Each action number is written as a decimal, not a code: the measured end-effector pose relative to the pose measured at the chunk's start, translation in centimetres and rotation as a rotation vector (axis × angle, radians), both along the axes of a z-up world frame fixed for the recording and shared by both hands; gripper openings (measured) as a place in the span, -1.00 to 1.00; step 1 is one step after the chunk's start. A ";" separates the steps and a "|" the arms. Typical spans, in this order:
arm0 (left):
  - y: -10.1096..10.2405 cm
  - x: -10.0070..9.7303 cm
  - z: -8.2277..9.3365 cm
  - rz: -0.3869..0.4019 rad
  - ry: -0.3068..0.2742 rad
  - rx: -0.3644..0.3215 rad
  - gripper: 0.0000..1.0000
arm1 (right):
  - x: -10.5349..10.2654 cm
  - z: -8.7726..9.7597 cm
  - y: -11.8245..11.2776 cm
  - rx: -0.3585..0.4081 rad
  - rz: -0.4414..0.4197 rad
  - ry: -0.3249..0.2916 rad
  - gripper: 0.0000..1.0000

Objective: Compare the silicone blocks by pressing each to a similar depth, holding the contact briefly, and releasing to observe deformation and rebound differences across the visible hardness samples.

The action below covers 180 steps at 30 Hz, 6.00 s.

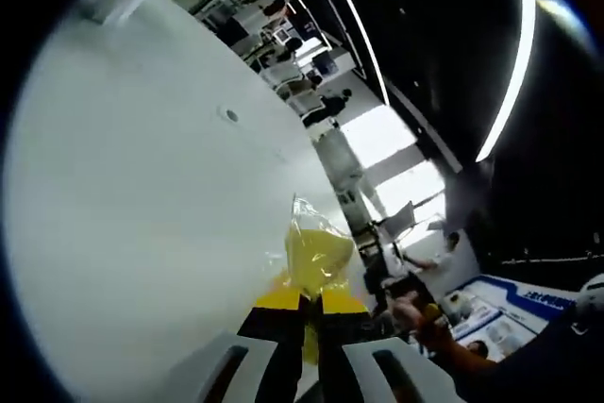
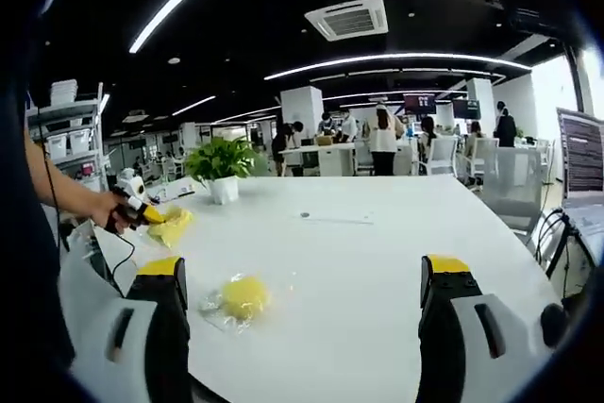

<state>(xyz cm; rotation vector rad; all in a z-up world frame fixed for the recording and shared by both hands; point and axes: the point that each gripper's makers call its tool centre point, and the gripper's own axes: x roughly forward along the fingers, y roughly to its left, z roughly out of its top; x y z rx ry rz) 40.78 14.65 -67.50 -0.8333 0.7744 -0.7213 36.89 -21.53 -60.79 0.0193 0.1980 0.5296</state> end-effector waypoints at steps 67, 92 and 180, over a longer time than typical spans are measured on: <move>7.7 -0.7 -3.0 0.170 -0.454 0.528 1.00 | -2.0 -7.3 -1.8 -0.089 0.020 0.184 0.93; 8.7 -7.5 1.5 0.183 -0.596 0.690 1.00 | -2.0 -6.3 -1.1 -0.070 0.042 0.168 0.93; -15.7 3.5 -11.1 -0.250 0.229 0.188 -0.32 | -2.0 -7.7 -2.9 -0.080 -0.002 0.203 0.93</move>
